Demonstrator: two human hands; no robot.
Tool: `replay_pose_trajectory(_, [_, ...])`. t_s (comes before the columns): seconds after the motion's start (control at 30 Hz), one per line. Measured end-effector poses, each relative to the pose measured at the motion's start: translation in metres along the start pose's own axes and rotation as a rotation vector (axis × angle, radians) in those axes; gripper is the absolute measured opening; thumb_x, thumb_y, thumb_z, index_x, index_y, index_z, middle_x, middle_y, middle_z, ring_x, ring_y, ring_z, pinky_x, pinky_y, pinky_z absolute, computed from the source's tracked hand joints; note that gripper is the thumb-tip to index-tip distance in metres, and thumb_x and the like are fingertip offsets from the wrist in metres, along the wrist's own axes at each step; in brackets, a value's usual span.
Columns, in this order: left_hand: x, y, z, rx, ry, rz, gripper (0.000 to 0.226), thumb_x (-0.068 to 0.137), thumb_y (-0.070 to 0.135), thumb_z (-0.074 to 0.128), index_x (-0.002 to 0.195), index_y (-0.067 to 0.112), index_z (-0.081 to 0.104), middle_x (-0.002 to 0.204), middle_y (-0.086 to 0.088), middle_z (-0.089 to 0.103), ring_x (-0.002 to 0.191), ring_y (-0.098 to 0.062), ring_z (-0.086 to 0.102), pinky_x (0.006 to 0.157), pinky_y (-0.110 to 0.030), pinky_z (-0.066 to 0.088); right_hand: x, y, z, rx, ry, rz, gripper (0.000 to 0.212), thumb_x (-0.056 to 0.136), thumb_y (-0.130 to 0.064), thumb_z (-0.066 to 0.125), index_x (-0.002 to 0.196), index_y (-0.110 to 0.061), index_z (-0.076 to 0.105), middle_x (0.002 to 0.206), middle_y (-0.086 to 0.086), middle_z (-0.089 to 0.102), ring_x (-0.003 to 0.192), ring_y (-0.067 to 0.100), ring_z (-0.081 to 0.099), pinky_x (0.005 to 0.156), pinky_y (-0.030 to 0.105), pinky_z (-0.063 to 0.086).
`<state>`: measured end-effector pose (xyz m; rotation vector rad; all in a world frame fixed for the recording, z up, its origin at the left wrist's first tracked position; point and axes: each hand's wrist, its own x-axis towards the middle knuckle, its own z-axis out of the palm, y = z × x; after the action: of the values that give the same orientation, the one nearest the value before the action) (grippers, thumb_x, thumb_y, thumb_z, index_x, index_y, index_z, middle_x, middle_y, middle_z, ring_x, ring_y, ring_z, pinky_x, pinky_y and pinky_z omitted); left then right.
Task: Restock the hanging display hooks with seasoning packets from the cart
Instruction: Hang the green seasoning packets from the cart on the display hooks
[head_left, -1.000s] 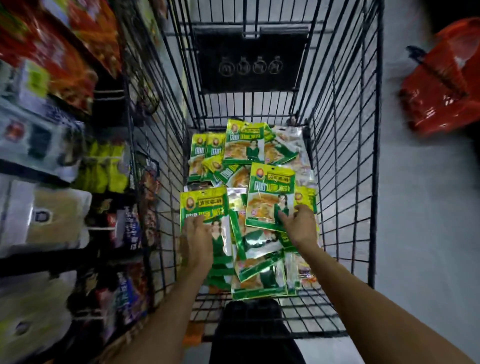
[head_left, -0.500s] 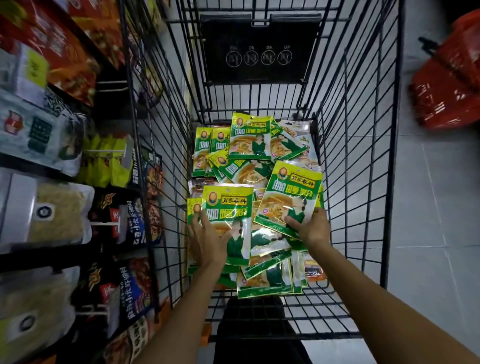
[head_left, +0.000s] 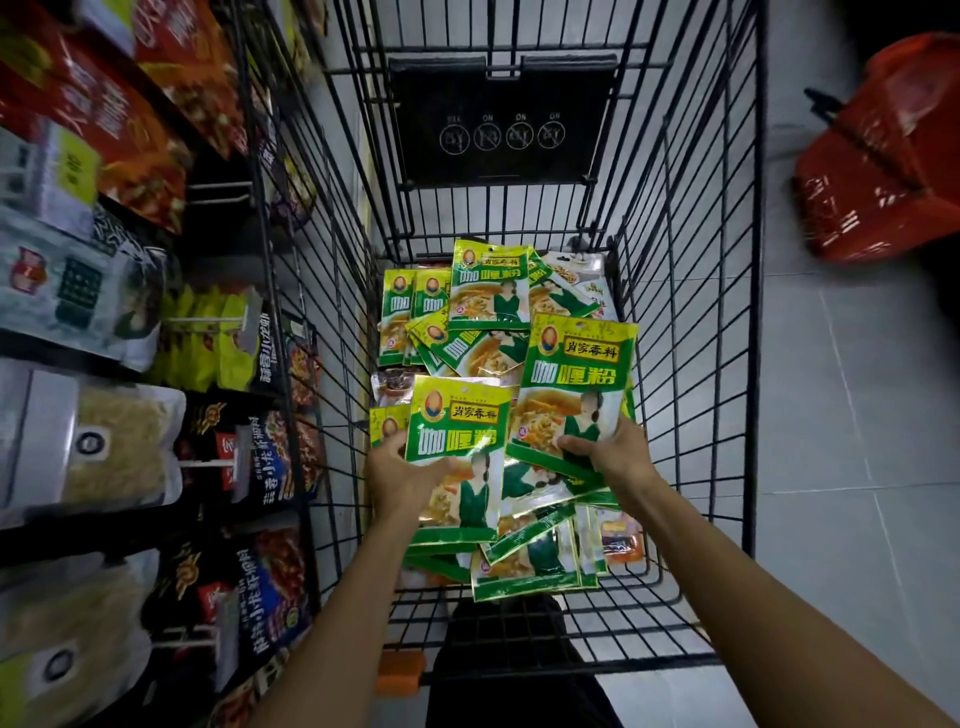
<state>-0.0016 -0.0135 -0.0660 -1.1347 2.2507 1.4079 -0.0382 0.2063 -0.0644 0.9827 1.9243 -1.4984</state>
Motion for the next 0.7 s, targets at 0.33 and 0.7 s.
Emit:
replay_pose_trajectory(0.33, [-0.033,0.013,-0.026,-0.139,-0.164,0.058,0.049,0.085,0.014,0.069,0.129,-0.002,0.053,0.129,-0.014,0.059,0.116,-0.029,0.056,0.1,-0.044,0.046,-0.039,-0.028,-0.014,0.009,-0.071,-0.063,0.023,0.083,0.009,0.063,0.09,-0.013,0.058,0.107,0.018,0.066,0.099,0.035,0.064,0.089,0.051,0.053])
replay_pose_trajectory(0.7, [-0.122,0.109,-0.138,-0.45,0.257,0.294,0.029,0.088,0.021,0.065,0.106,-0.003,0.066,0.072,0.001,0.067,0.047,0.004,0.057,0.038,-0.011,0.038,-0.124,-0.144,-0.033,-0.055,-0.285,-0.437,0.024,0.081,-0.033,0.073,0.088,-0.011,0.064,0.086,0.008,0.069,0.08,0.022,0.068,0.066,0.034,0.056])
